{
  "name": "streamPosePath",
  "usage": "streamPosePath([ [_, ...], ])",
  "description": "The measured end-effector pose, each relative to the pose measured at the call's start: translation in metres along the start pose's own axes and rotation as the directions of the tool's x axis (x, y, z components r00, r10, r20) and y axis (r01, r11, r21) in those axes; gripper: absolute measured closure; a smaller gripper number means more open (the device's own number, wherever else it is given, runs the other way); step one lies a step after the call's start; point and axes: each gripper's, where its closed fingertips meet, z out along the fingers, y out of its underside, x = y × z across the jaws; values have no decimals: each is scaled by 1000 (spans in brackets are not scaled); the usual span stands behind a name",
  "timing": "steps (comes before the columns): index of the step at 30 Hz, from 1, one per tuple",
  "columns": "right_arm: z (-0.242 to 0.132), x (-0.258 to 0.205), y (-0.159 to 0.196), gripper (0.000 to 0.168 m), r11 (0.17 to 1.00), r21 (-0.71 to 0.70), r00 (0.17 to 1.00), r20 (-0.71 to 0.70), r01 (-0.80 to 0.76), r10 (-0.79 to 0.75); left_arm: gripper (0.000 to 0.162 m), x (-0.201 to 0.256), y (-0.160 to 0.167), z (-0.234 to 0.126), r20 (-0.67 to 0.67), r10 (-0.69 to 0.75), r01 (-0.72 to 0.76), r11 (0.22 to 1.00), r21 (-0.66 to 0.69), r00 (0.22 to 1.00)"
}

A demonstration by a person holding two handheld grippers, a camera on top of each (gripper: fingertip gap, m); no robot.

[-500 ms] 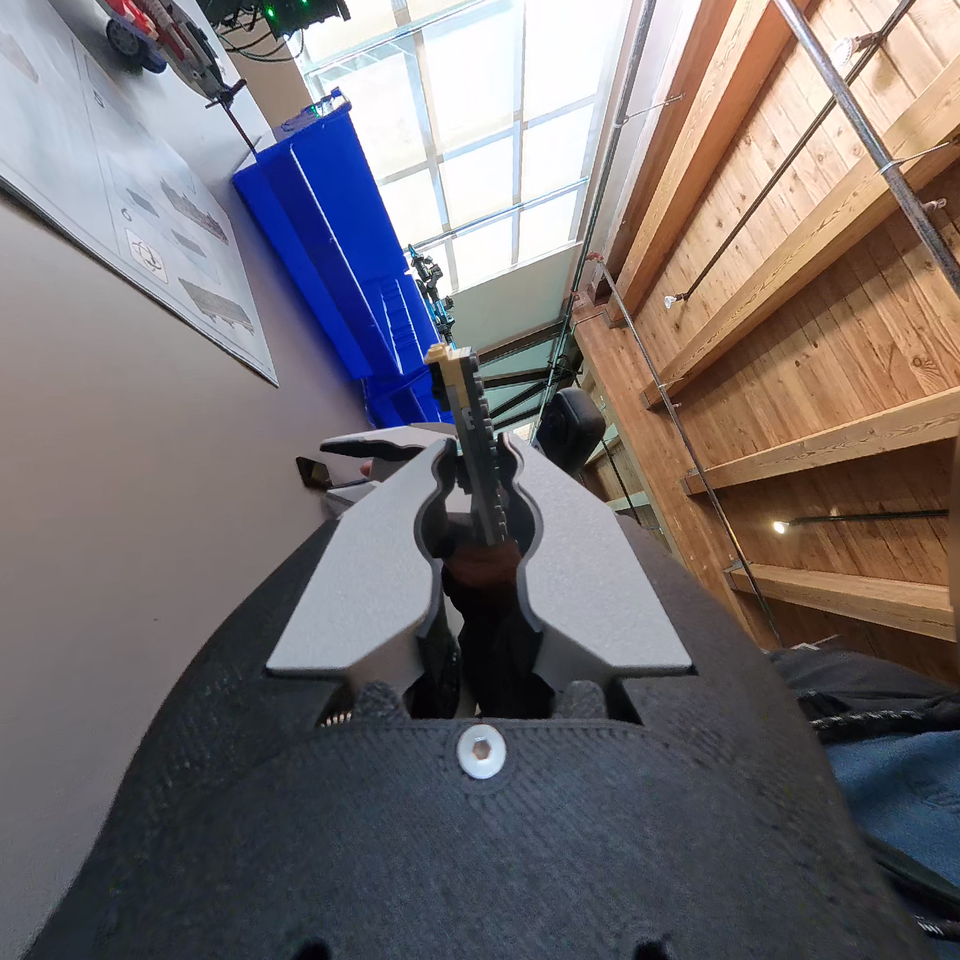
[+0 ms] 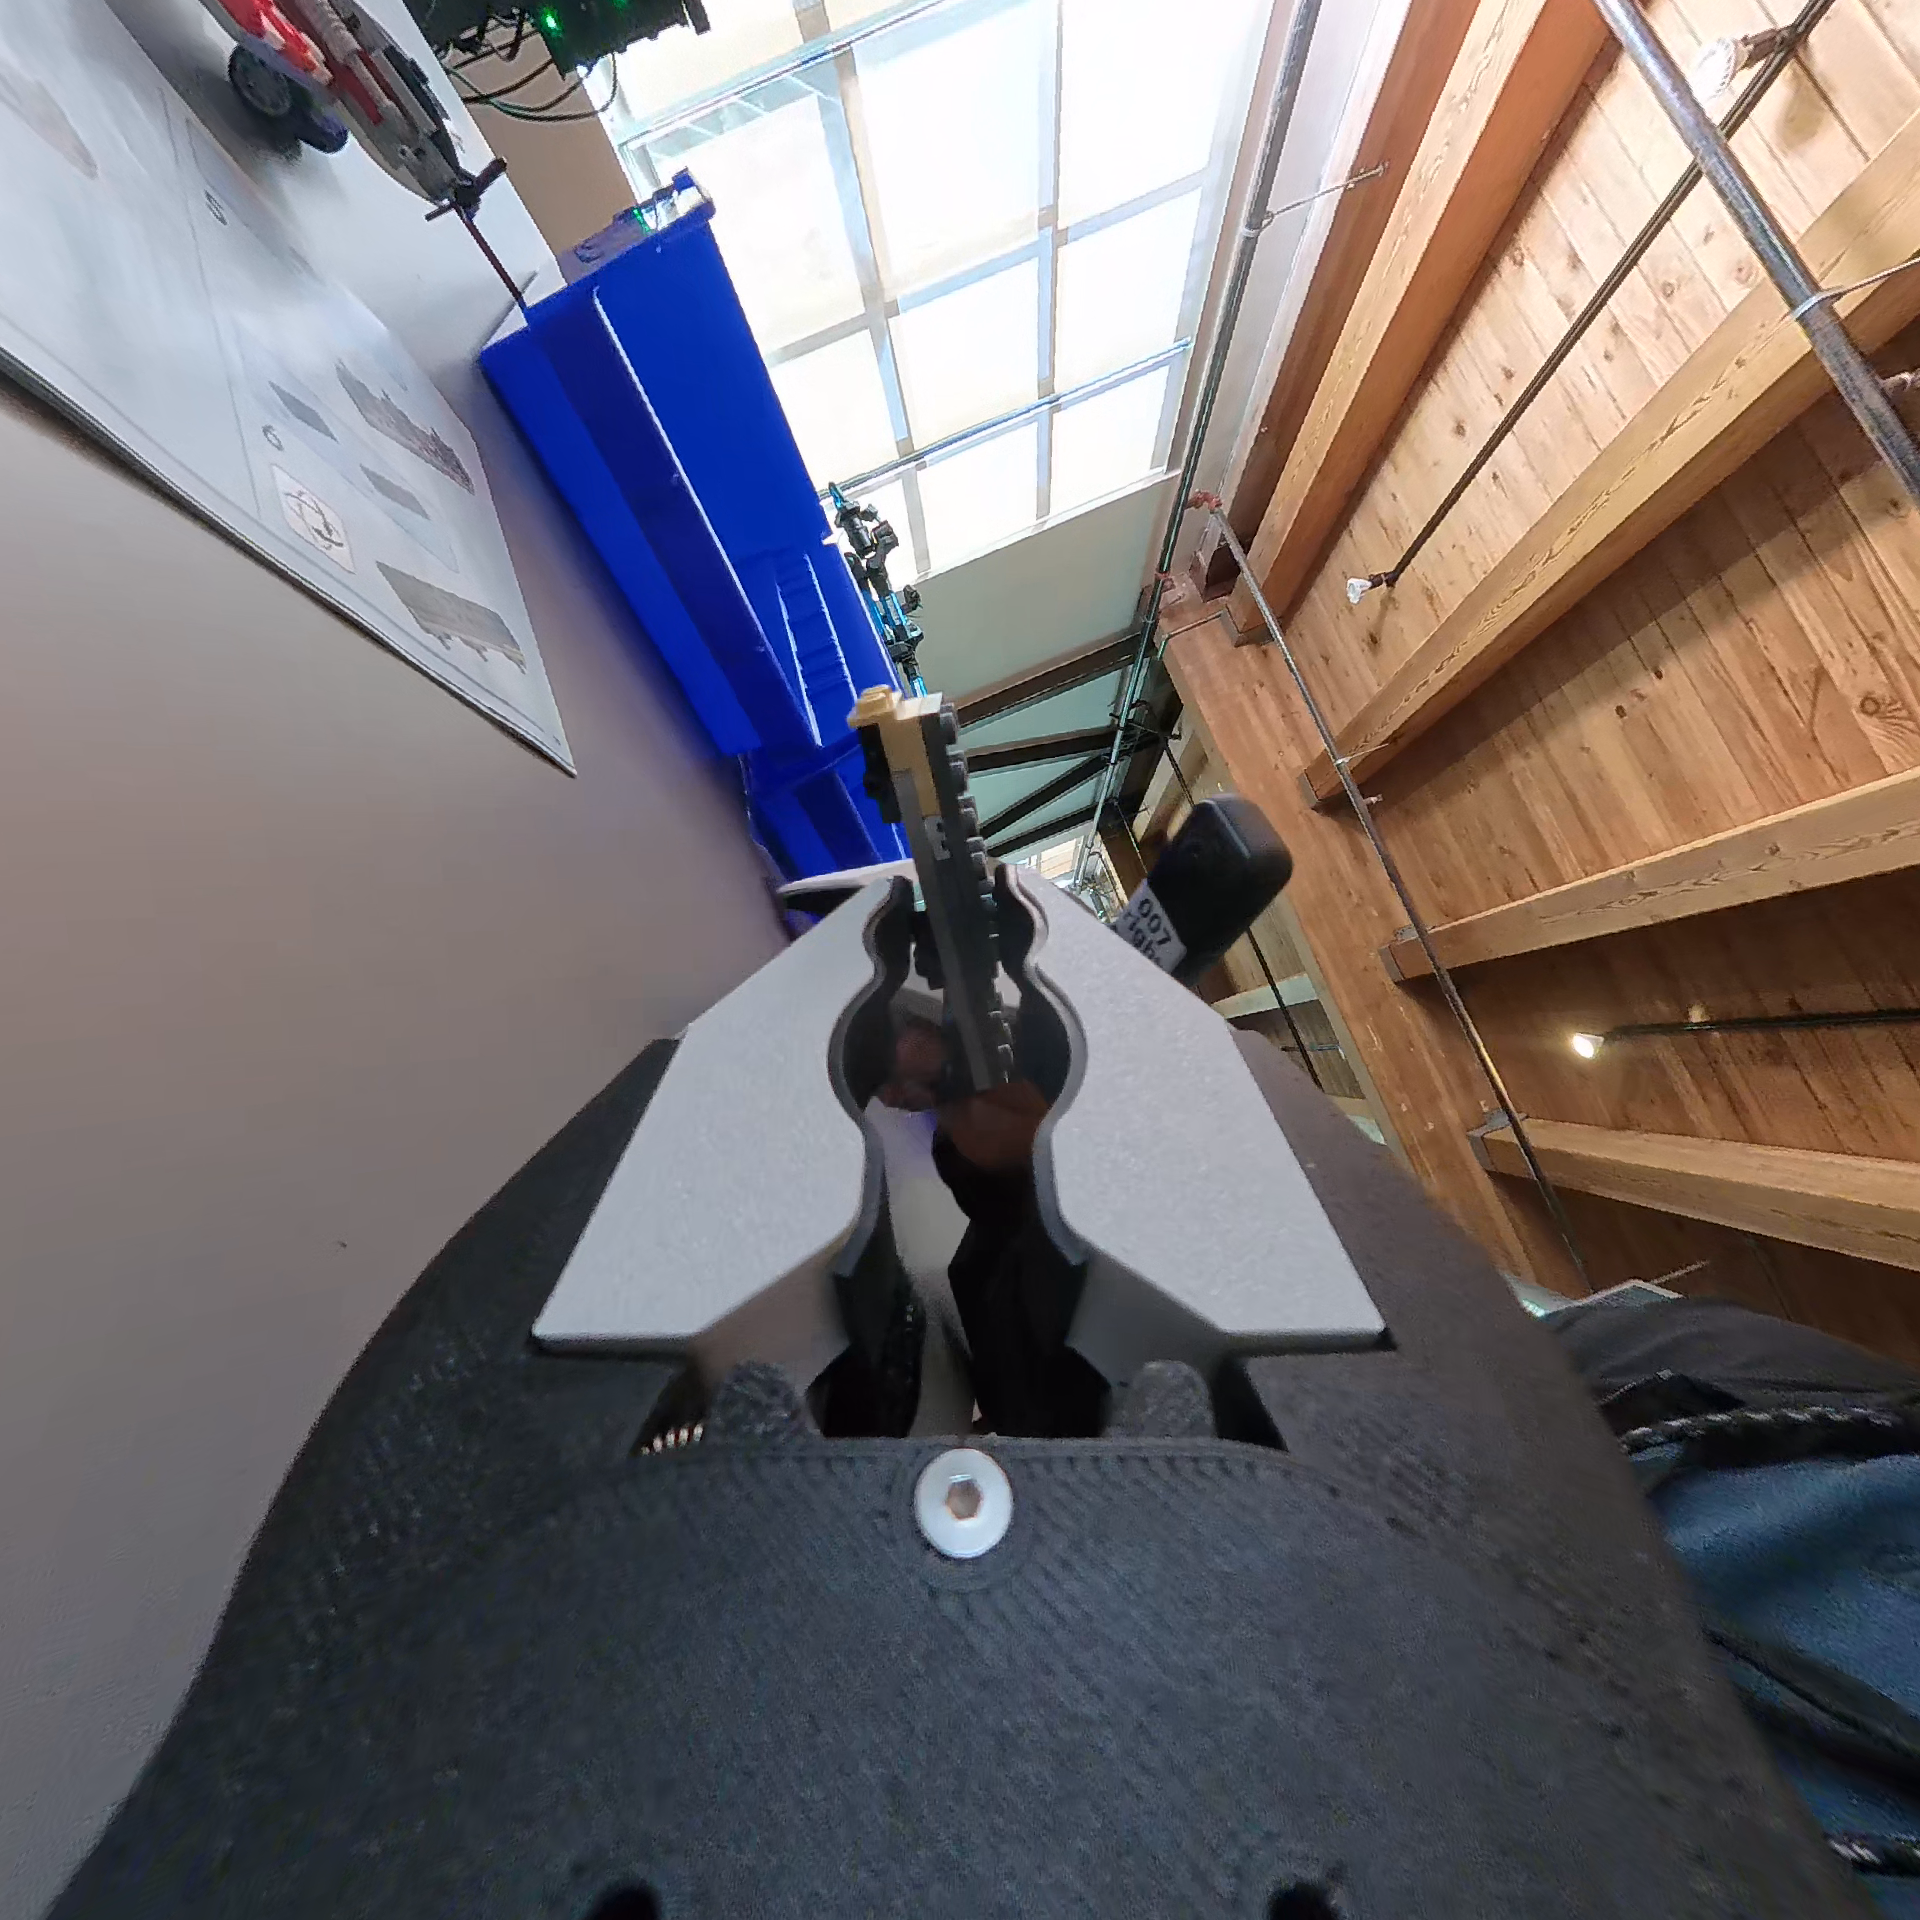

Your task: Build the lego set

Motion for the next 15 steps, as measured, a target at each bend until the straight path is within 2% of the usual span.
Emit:
streamPosePath([
  [1,-8,2,-4,151,1000,24,1000,-9,-10,10,147,-1,0,0,3,2,-2,1000,0,1000],
  [5,-53,25,-14,151,994,105,994,-101,-36,47,147,-7,-2,1,19,7,-7,1000,4,1000],
  [8,-96,59,-15,151,985,154,971,-211,-79,111,148,-8,-3,7,30,31,-31,999,8,999],
  [12,-151,112,-3,151,966,212,906,-363,-147,218,148,-12,-1,23,37,32,-32,999,4,999],
  [15,-175,142,15,152,949,236,851,-434,-210,297,148,-13,3,45,22,31,-31,1000,-4,999],
])
